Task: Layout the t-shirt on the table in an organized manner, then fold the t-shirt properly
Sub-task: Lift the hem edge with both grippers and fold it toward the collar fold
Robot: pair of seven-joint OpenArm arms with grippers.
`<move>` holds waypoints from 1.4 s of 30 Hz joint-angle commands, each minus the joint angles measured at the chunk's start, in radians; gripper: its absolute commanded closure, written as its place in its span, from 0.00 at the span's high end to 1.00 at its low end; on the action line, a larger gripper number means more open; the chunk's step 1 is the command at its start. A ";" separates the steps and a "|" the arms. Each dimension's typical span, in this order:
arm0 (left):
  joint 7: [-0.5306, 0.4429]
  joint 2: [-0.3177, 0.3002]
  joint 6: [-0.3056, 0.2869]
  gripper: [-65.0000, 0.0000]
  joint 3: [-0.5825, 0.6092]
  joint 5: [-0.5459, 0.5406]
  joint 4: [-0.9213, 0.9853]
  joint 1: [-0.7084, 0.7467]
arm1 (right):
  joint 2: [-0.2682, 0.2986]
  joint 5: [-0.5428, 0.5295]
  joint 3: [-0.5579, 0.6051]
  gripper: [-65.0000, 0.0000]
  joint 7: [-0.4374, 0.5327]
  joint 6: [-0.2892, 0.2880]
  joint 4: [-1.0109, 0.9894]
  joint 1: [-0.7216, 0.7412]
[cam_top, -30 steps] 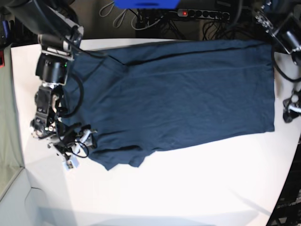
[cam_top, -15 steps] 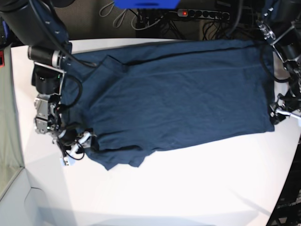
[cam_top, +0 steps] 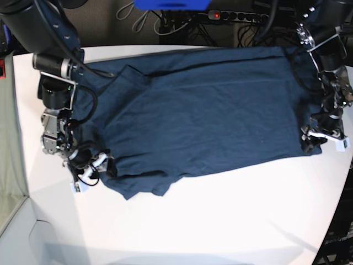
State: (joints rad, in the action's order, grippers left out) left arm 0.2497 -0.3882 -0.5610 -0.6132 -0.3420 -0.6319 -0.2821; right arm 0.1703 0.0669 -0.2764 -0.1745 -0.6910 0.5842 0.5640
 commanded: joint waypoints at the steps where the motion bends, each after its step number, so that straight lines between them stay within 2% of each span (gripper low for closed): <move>1: 0.052 -0.012 0.009 0.63 0.002 0.024 0.014 -0.006 | 0.007 -0.019 -0.002 0.65 0.023 -0.007 0.013 0.027; 3: 0.052 -0.015 0.009 0.51 0.002 0.024 0.020 -0.006 | 0.007 -0.019 -0.002 0.65 0.023 -0.007 0.013 0.027; 6: 0.052 -0.015 0.009 0.23 0.002 0.024 0.022 -0.006 | -0.007 -0.019 -0.002 0.65 0.025 -0.007 0.013 0.027; 9: 0.055 -0.015 0.009 0.09 0.000 0.024 0.019 -0.006 | -0.018 -0.019 -0.002 0.65 0.025 -0.007 0.013 0.032; 11: 0.059 -0.015 0.006 0.07 0.002 0.024 0.016 -0.004 | -0.022 -0.019 -0.002 0.65 0.026 -0.007 0.013 0.034; 19: 0.053 -0.015 0.003 0.07 0.002 0.024 0.016 0.002 | -0.022 -0.020 -0.002 0.64 0.026 0.205 0.013 0.034; 27: 0.053 -0.015 0.003 0.07 0.002 0.024 0.016 0.004 | -0.021 -0.019 0.033 0.63 0.077 0.219 0.013 0.009; 30: 0.053 -0.015 0.003 0.07 0.002 0.024 0.016 0.004 | -0.019 -0.019 0.102 0.52 0.082 0.219 0.013 -0.023; 36: 0.055 -0.015 0.003 0.07 0.002 0.024 0.014 0.002 | -0.022 -0.019 0.168 0.04 0.082 0.221 0.013 -0.052; 37: 0.058 -0.015 0.002 0.07 0.002 0.019 0.014 0.001 | -0.022 -0.019 0.168 0.00 0.080 0.221 0.013 -0.055; 42: 0.061 -0.013 0.000 0.07 -0.001 0.014 0.002 -0.004 | -0.018 -0.026 0.162 0.00 0.082 0.221 0.059 -0.055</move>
State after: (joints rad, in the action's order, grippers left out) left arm 0.2676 -0.3927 -0.5655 -0.6136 -0.3454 -0.6228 -0.2771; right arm 0.1482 0.0307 -0.1131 -0.0780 -0.4694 0.6331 0.4934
